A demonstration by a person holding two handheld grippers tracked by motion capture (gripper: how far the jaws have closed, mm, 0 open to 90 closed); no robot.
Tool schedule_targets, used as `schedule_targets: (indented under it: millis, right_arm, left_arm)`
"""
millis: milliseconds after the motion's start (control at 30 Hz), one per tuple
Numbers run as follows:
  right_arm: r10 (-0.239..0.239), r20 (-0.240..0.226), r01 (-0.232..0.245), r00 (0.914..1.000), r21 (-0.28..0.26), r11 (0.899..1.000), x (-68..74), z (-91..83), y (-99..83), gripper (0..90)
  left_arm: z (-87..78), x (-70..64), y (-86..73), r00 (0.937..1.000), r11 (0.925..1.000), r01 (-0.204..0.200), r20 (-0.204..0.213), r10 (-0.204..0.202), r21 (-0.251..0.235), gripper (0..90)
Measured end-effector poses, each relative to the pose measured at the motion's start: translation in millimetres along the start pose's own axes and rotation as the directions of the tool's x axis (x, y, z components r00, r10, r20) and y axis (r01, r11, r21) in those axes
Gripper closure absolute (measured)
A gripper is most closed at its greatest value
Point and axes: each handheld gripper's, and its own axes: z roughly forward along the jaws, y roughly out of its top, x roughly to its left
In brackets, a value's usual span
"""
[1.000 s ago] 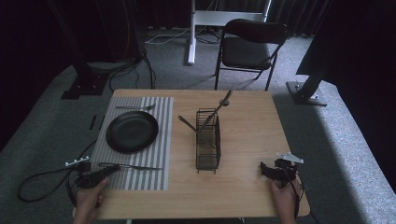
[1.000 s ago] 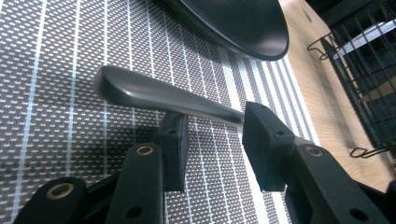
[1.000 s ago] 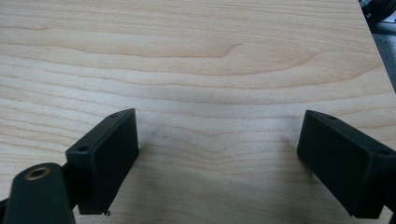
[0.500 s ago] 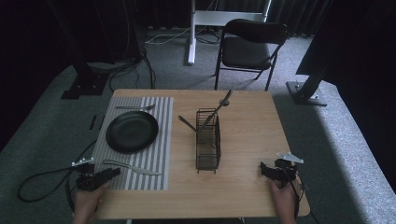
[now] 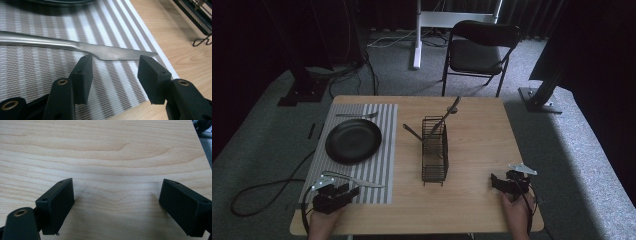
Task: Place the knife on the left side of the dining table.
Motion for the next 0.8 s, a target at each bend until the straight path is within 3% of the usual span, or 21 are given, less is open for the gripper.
schedule_targets:
  millis: [300,800]
  right_arm:
    - [0.0,0.0,0.0,1.0,0.0,1.0,0.0,0.0,0.0,11.8]
    - [0.0,0.0,0.0,1.0,0.0,1.0,0.0,0.0,0.0,11.8]
  left_arm:
    - [19.4,-2.7,6.3,0.9998,0.9998,-0.017,-0.009,0.017,0.012,46.3]
    - [29.9,-3.9,13.5,0.9999,0.9999,-0.011,0.006,0.011,0.004,45.4]
